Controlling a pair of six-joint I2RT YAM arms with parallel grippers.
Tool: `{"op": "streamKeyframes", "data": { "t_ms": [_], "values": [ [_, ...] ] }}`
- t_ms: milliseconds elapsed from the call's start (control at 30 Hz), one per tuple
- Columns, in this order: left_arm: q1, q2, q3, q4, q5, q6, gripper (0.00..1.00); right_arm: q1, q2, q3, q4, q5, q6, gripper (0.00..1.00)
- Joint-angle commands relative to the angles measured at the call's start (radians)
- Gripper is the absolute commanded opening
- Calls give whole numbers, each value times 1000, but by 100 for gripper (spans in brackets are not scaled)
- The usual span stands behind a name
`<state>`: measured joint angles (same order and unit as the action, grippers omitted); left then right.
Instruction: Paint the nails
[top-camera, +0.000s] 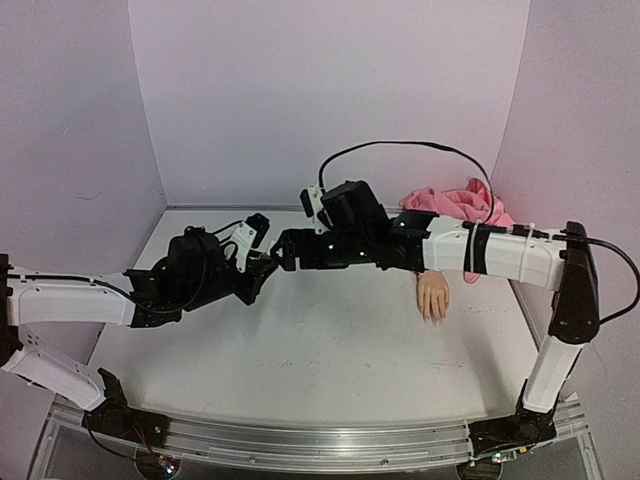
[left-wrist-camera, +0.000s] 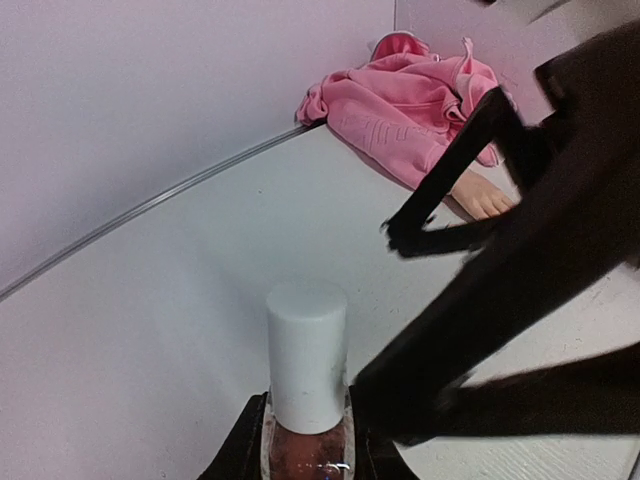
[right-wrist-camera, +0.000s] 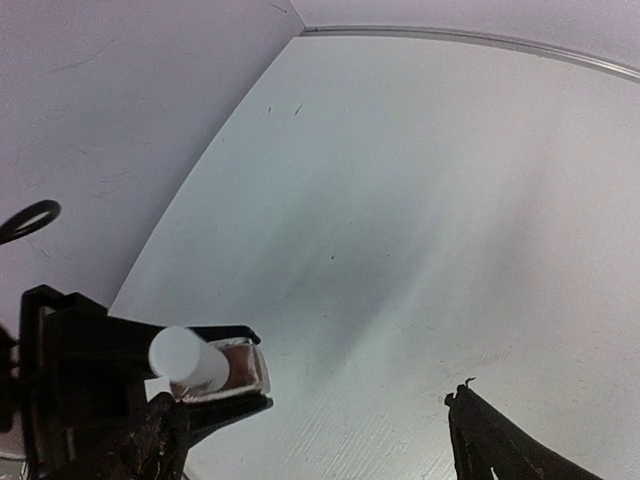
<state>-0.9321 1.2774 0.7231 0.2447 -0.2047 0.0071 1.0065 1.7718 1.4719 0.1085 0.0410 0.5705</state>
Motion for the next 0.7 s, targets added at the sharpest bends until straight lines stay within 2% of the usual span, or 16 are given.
{"op": "streamKeyframes", "data": {
  "t_ms": [0,167,300,333,567,667],
  "values": [
    [-9,-39,47,73,-40,92,0,11,27,96,30,-55,61,90],
    [-11,-56,38,78,-16,30,0,13,62,175,8,-27,39,90],
    [-17,-62,34,84,-4,22,0,21,87,198,22,-24,62,85],
    [-17,-68,29,88,-6,22,0,22,82,187,30,-24,71,79],
    [-17,-86,-3,111,-10,2,0,33,97,180,52,-33,79,55],
    [-17,-88,-1,111,-5,2,0,37,103,183,53,-33,78,42]
  ]
}}
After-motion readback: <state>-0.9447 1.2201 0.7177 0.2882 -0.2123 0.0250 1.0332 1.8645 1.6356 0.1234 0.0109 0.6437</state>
